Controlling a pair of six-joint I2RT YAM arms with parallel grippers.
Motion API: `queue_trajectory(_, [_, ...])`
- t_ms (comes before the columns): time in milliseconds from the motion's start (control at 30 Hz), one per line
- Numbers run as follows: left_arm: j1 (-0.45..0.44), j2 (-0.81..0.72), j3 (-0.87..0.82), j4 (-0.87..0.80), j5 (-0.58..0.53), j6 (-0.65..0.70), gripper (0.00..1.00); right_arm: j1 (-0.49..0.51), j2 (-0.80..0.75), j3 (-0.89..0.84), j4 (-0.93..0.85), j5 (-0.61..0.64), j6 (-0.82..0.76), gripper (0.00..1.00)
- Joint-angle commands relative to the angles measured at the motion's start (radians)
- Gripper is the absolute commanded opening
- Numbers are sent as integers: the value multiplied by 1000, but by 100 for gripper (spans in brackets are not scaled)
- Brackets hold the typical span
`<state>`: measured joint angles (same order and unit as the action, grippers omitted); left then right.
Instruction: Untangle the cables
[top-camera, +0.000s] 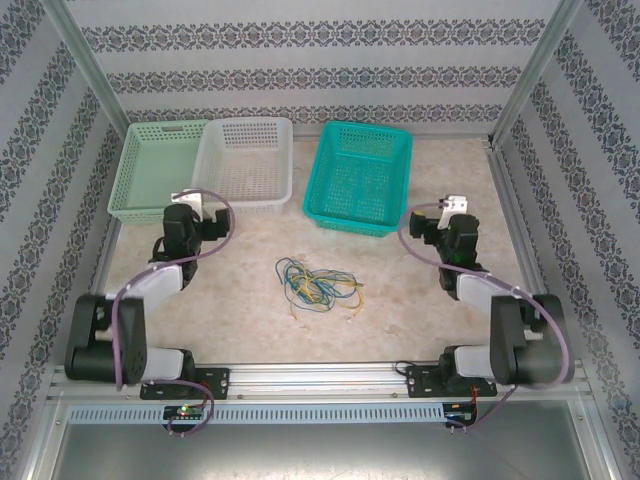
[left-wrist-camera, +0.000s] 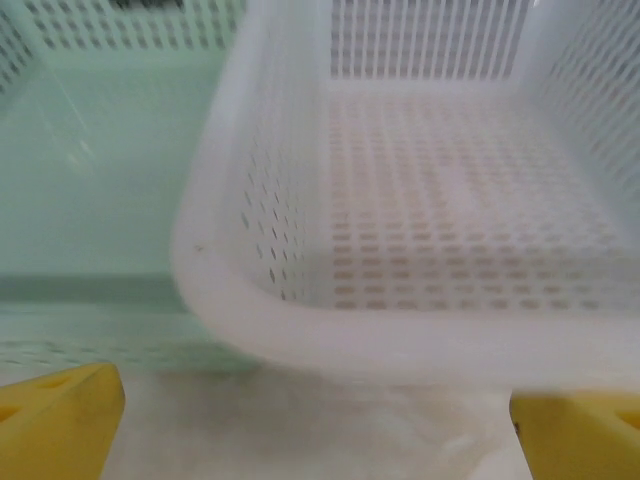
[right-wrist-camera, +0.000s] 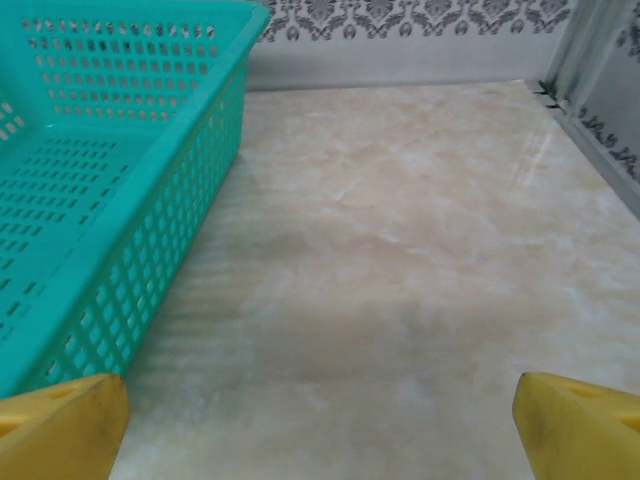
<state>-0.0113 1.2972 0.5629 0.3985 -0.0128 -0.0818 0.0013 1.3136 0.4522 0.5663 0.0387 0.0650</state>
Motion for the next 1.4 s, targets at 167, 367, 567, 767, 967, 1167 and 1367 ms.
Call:
queue_trajectory(167, [6, -229, 57, -394, -76, -154, 100, -11, -176, 56, -463, -1, 121, 98])
queue_trajectory(367, [7, -224, 168, -514, -60, -202, 100, -12, -219, 274, -746, -82, 243, 90])
queue_trajectory(567, [7, -37, 432, -680, -50, -217, 100, 41, 64, 648, -1055, -213, 264, 84])
queue_trajectory(767, [13, 174, 660, -798, -5, -161, 100, 95, 280, 795, -1127, -144, 282, 78])
queue_trajectory(967, [32, 382, 832, -913, 17, -172, 100, 97, 436, 907, -1171, -119, 277, 70])
queue_trajectory(1167, [56, 481, 880, -919, 53, -172, 99, 86, 473, 940, -1194, -77, 238, 38])
queue_trajectory(1367, [56, 568, 936, -941, 78, -141, 93, -6, 423, 910, -1204, -41, 190, 19])
